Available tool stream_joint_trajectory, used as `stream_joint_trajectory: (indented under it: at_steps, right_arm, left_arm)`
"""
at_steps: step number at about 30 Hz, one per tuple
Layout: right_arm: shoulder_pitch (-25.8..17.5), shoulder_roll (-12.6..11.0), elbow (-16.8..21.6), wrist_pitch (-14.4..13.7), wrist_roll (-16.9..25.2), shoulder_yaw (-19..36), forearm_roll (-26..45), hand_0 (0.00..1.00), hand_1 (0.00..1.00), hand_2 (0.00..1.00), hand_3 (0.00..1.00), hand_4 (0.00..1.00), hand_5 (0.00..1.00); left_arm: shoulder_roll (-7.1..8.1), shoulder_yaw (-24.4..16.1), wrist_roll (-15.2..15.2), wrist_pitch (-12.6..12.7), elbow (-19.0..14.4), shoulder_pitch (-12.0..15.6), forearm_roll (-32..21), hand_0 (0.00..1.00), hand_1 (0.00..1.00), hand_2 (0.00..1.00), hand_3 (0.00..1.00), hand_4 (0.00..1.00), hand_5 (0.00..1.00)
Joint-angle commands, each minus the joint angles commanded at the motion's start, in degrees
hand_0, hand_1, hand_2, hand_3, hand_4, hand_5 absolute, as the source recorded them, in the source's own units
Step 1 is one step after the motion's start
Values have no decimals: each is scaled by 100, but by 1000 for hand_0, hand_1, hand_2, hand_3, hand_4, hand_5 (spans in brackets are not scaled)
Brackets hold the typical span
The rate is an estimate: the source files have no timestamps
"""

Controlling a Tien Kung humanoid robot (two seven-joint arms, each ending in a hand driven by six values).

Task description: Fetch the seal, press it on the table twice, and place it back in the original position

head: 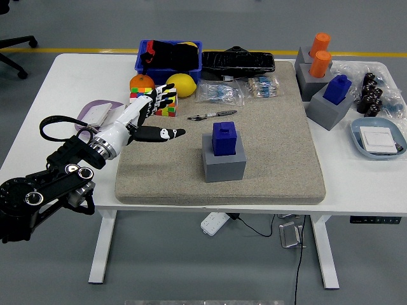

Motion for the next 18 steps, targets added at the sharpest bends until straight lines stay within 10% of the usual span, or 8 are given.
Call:
stream_joint_trajectory:
  at_steps: [18]
  right_arm:
    - [44, -21, -6, 16, 6, -33, 33, 919, 752, 743, 701, 788, 365]
  left_arm:
    - [-692, 362, 8, 22, 427, -305, -76, 919, 873, 864, 973, 931, 13]
